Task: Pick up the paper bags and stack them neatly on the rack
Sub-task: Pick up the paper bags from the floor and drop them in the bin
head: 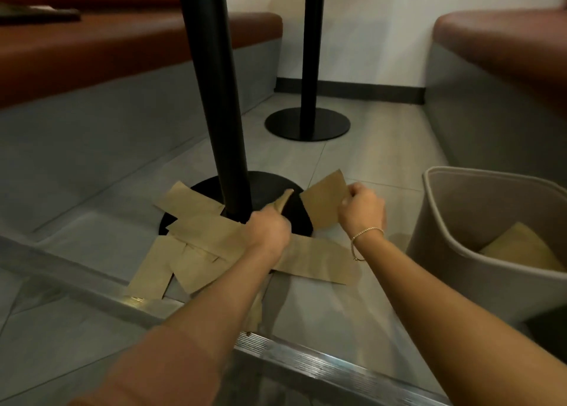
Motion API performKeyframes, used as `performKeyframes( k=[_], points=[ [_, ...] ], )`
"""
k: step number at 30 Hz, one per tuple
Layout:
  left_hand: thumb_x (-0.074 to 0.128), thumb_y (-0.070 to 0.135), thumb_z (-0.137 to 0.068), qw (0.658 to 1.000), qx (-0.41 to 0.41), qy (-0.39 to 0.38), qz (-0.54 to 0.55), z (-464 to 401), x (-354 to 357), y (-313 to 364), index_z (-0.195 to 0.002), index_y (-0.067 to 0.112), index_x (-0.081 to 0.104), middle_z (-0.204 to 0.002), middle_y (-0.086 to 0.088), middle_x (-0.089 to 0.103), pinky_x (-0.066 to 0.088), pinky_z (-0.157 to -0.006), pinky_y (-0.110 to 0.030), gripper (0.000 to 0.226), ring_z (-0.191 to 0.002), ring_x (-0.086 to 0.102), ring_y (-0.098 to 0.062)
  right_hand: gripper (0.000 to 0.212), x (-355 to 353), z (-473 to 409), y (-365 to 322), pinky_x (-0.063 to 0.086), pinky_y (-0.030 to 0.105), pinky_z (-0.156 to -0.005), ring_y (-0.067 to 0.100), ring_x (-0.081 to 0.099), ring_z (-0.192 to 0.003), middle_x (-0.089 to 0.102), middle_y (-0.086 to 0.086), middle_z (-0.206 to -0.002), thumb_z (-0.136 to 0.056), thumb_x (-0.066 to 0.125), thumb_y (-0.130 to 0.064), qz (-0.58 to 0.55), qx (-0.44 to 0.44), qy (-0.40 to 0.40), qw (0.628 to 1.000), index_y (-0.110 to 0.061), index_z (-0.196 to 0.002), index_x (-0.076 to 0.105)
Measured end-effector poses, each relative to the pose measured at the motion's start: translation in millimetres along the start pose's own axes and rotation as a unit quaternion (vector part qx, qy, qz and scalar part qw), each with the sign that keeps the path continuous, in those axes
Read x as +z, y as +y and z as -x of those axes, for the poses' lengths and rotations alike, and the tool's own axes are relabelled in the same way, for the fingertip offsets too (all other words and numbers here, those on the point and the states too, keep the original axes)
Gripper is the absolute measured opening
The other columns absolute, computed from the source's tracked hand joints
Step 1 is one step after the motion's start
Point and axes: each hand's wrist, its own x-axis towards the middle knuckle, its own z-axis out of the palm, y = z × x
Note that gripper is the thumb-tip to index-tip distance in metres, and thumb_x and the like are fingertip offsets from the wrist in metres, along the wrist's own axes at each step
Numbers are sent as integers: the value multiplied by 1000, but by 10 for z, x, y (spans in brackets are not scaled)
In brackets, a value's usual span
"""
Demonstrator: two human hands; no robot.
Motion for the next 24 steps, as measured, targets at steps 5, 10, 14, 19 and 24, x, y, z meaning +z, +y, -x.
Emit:
performKeyframes(
  k=[5,10,14,19,24],
  points=[
    [41,18,-98,988,25,77,129,196,-392,611,-114,10,58,-84,-4,57,43,-59,-27,25,-67,53,-17,32,-606,-17,-337,45,31,-81,27,59,-98,64,10,-109,-92,41,-9,-32,-76,111,990,-15,-114,63],
    [39,12,-96,956,113,114,247,460,-643,1240,-117,12,55,-92,-2,51,43,-70,-31,26,-82,50,-19,38,-1473,-98,-498,41,30,-89,29,56,-108,63,11,-115,-89,42,-5,-41,-104,224,968,-19,-114,66],
    [35,9,-93,941,156,108,281,633,-742,1620,-94,13,52,-89,-3,52,40,-65,-29,17,-78,48,-19,41,-2044,-118,-398,42,32,-89,31,53,-111,59,11,-120,-88,42,-5,8,-90,274,958,-22,-117,65],
    [35,8,-93,932,185,84,302,825,-724,1898,-101,10,56,-83,0,49,49,-70,-33,23,-82,49,-20,39,-2337,-84,-92,43,36,-94,32,49,-116,57,11,-124,-89,47,-6,65,-37,250,965,-18,-123,62],
    [38,9,-94,933,204,17,297,1034,-552,2081,-100,11,55,-73,4,44,55,-69,-36,18,-65,46,-11,34,-2304,-74,125,45,35,-94,28,51,-116,60,8,-124,-90,52,-9,55,11,204,977,-19,-121,61]
  ],
)
